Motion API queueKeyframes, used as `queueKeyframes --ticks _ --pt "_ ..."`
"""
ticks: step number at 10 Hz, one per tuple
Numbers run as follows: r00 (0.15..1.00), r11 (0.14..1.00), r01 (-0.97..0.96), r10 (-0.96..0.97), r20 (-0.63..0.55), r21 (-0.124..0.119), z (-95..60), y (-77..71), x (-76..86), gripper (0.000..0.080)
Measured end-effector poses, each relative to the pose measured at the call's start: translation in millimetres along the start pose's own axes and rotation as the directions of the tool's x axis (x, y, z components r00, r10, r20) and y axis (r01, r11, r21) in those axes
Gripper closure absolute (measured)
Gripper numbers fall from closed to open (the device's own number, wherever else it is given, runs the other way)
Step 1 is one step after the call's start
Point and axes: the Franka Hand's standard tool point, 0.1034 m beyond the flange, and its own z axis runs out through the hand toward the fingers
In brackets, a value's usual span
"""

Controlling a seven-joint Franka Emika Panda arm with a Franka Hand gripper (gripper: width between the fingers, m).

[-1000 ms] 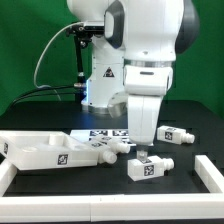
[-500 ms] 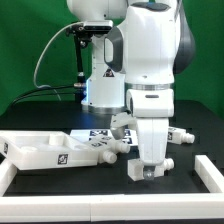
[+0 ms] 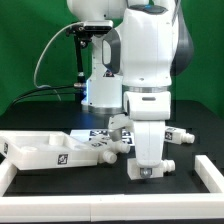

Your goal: Assemble one leg

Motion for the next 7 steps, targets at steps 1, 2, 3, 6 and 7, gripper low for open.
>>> queueKeyframes --ticks 1,2,3,6,7 --pt "1.0 1.0 -0.026 0.026 0.004 0.007 -12.4 -5.6 6.8 0.0543" --pt "0.999 0.999 -0.049 0.049 0.005 0.007 -28.3 -22.7 12.8 0.0538" --pt "0.997 0.997 -0.074 0.074 0.01 0.01 -43.5 -43.6 14.3 0.0538" --pt "0.987 0.987 -0.162 0.162 0.017 0.008 -60.1 -68.3 15.1 0.0538" --pt "0.987 0.987 -0.163 0.163 0.017 0.009 -59.4 -68.5 14.8 0.0538"
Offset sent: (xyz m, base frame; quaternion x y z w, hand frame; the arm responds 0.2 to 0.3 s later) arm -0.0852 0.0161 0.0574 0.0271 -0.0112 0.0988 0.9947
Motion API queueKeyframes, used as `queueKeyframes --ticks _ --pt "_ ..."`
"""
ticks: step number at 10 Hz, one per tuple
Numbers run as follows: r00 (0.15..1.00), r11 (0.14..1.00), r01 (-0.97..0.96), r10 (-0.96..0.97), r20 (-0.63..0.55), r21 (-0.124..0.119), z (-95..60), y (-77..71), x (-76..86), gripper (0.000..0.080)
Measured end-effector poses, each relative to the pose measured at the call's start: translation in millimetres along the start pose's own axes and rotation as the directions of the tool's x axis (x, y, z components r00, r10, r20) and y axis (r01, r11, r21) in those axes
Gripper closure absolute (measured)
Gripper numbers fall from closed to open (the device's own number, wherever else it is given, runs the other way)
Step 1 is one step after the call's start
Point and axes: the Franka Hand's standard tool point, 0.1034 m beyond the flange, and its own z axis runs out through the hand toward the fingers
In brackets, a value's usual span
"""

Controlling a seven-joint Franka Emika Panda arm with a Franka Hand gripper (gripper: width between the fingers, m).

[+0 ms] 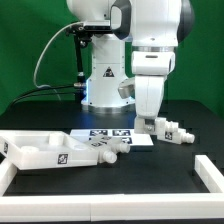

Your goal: Assemble one leg

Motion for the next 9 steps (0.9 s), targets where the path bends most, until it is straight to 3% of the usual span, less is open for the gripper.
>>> queueKeyframes --ticks 2,3,4,5,6,9 --pt "1.0 1.0 -0.006 0.006 0.002 0.005 1.6 -3.2 -1.3 0.0538" --pt "0.993 0.993 -0.119 0.119 -0.004 0.006 6.5 -17.7 -3.0 0.0538" --pt "0.978 0.978 -0.206 0.206 0.009 0.034 18.1 -46.3 -5.8 0.0537" --pt "0.966 0.964 -0.257 0.255 0.031 0.065 30.6 -65.6 -7.4 0.0537" --pt "0.959 0.956 -0.281 0.278 0.047 0.088 41.8 -74.8 -8.8 0.0537" --pt "0.96 0.954 -0.28 0.277 0.045 0.106 56.0 -80.4 -18.8 0.0537"
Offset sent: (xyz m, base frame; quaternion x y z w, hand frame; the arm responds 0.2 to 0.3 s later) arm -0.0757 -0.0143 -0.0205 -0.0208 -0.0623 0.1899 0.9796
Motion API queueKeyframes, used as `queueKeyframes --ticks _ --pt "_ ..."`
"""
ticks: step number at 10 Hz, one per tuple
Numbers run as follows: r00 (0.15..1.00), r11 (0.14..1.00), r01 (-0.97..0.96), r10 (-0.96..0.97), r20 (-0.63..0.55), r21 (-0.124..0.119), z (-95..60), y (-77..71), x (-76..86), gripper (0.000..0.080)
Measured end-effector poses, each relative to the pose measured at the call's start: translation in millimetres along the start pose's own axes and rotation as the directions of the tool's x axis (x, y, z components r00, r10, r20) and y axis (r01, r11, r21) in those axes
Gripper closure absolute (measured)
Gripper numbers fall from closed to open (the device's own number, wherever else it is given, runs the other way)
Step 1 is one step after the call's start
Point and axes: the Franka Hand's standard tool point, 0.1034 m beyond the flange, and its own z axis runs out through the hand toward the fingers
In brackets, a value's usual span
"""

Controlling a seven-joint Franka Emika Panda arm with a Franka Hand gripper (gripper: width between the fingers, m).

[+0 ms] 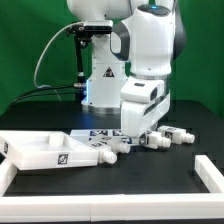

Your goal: Assemble one leg

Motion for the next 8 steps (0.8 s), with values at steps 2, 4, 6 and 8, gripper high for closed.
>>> queueKeyframes --ticks 2,4,6,8 --pt "1.0 1.0 -0.002 0.002 0.0 0.0 0.1 0.3 -0.4 0.0537" --pt "0.999 1.0 -0.003 0.003 0.038 0.017 -11.0 0.4 -6.3 0.0224" --pt "0.997 1.0 -0.009 0.008 0.082 0.006 -54.5 11.3 -21.2 0.0166" --pt "0.994 0.998 0.044 -0.048 0.103 0.035 -81.6 47.5 -53.4 0.0153"
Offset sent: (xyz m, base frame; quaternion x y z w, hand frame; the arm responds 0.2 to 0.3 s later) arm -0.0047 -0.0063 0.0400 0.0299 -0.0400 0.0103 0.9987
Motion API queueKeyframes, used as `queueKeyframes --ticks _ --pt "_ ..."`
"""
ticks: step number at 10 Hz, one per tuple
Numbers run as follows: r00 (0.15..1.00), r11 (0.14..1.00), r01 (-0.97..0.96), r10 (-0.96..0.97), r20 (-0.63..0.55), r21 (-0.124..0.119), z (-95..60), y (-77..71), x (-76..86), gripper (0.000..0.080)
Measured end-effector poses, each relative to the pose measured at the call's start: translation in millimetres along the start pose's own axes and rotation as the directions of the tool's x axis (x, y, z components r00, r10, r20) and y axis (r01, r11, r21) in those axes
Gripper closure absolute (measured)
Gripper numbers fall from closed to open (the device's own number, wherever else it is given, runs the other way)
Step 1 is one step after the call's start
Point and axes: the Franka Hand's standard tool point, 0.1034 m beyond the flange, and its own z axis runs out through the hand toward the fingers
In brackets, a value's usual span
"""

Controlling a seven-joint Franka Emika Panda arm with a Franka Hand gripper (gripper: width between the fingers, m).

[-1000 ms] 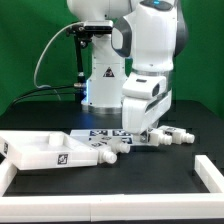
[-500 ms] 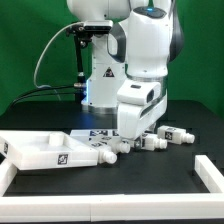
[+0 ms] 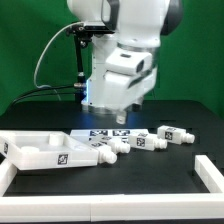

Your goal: Assemble one leg

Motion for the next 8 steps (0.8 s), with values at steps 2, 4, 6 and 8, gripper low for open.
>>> queueKeyframes --ticks 2,4,6,8 --pt "1.0 1.0 0.021 -0.021 -0.002 -0.006 -21.3 38.0 -20.3 0.0151" --pt "1.0 1.0 0.026 -0.026 0.0 -0.007 -23.4 40.4 -17.6 0.0151" --pt "1.0 1.0 0.026 -0.026 0.0 -0.006 -22.8 40.1 -17.8 0.0151" --pt "1.0 1.0 0.024 -0.024 0.0 -0.006 -22.7 41.1 -19.3 0.0151"
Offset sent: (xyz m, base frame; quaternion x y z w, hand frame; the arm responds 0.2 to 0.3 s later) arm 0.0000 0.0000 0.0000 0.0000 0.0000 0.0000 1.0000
